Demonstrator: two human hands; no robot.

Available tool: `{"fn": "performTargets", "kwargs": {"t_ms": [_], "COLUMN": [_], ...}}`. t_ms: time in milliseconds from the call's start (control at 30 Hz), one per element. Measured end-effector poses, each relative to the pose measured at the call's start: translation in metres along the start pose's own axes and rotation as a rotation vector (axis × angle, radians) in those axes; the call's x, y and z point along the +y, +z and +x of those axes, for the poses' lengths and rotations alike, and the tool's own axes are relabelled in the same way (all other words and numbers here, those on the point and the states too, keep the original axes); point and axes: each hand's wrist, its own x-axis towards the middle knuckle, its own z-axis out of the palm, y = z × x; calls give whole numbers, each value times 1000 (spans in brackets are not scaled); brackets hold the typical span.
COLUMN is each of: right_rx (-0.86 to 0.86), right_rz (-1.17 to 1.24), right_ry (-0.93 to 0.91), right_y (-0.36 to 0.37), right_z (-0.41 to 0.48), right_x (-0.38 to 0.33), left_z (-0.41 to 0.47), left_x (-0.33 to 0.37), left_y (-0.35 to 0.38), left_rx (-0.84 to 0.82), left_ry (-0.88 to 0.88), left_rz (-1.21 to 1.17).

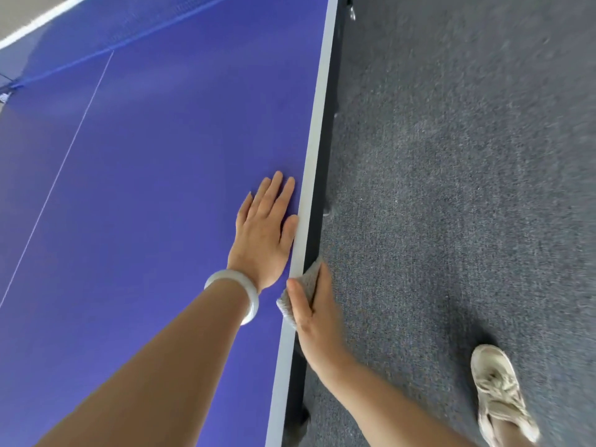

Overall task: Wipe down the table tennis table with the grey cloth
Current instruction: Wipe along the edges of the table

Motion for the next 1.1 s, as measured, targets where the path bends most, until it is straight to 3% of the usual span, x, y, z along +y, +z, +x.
{"fn": "performTargets", "kwargs": {"t_ms": [167, 300, 467, 667, 933, 1100], "right_rx": [11, 89, 11, -52, 75, 118], "right_rz": [53, 168, 273, 95, 87, -47], "right_ry": [-20, -52, -53, -114, -106, -202], "right_y": [8, 3, -8, 0, -8, 11], "right_z": [11, 88, 105, 26, 148, 66], "right_x": [-8, -53, -76, -31, -82, -26], "left_z": [0, 1, 1, 3, 2, 3], "left_x": [-7, -8, -7, -10, -9, -8], "left_y": [2, 3, 4, 7, 6, 5], "left_rx": [49, 53, 67, 81, 78, 58], "left_ry": [-19, -12, -2, 2, 2, 4], "left_rz": [-168, -192, -183, -156, -161, -154]}}
